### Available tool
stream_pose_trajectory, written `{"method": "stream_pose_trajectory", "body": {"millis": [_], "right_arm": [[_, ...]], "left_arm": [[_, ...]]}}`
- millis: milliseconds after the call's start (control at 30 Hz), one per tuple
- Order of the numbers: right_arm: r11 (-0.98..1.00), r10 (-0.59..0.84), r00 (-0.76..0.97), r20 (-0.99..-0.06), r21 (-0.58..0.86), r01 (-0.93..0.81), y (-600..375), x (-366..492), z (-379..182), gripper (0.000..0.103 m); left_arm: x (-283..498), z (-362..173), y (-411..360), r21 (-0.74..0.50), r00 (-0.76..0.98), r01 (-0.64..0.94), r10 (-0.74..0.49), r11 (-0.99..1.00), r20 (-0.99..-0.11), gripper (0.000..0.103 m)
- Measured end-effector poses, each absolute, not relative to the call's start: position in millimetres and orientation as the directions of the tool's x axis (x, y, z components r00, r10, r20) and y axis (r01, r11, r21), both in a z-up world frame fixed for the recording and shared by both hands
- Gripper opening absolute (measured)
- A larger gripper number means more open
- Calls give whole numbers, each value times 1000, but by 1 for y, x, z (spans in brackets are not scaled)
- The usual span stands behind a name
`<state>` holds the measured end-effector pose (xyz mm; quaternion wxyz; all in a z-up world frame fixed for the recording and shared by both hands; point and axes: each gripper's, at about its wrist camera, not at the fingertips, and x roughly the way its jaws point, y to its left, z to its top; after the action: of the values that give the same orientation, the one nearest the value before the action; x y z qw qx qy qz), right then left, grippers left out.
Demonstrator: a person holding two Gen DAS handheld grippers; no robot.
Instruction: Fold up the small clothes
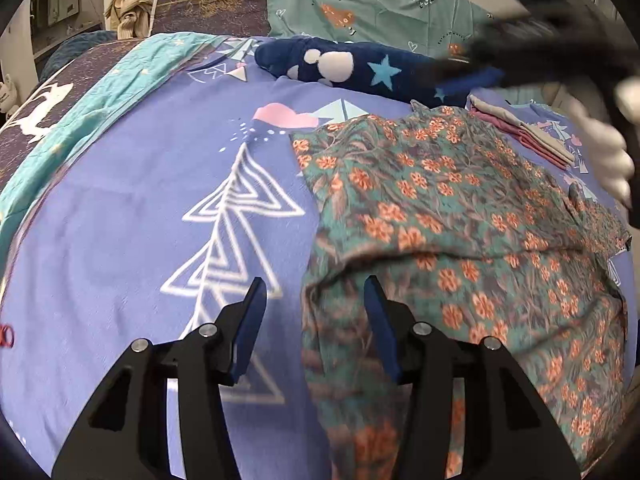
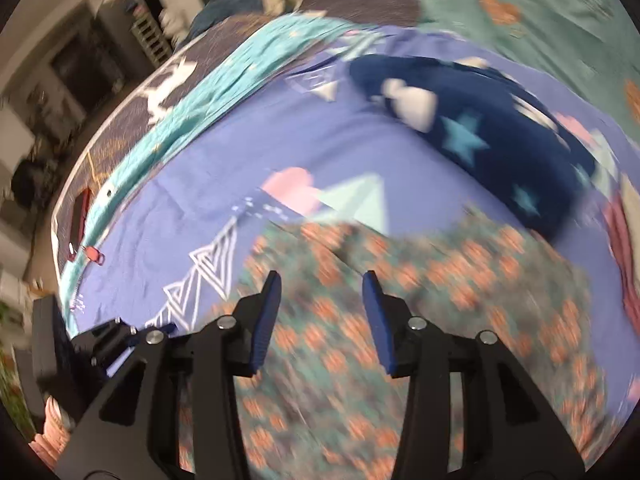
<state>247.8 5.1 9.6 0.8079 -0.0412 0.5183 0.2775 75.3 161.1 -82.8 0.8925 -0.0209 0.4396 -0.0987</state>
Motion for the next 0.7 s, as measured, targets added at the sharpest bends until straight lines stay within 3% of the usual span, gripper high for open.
{"method": "stream_pose_trajectory", "body": {"millis": [100,200,333,400,433,467,700], "right_arm": [[823,361,260,-896,175,-540,45,267,-5,48],[813,305,189,-933,152,-562,71,290,-30,48],[790,295,76,-952,199,-580,86,305,-54,48],[765,288,39,-957,205,-611,96,305,-62,38],[749,296,32,-955,211,-628,101,303,-62,8],[733,314,25,-949,225,-642,105,299,-60,4],[763,465,236,-853,251,-595,109,302,-42,2]], "left_arm": [[82,-87,159,-133,591,181,-216,974,-777,51],[90,-92,156,-144,586,193,-232,971,-777,36],[94,-94,156,-164,594,188,-245,968,-767,29],[93,-94,156,-165,604,184,-244,969,-759,20],[91,-93,157,-164,612,182,-242,970,-753,13],[90,-92,158,-161,619,177,-237,971,-749,12],[76,-94,156,-76,628,97,-120,992,-769,13]]}}
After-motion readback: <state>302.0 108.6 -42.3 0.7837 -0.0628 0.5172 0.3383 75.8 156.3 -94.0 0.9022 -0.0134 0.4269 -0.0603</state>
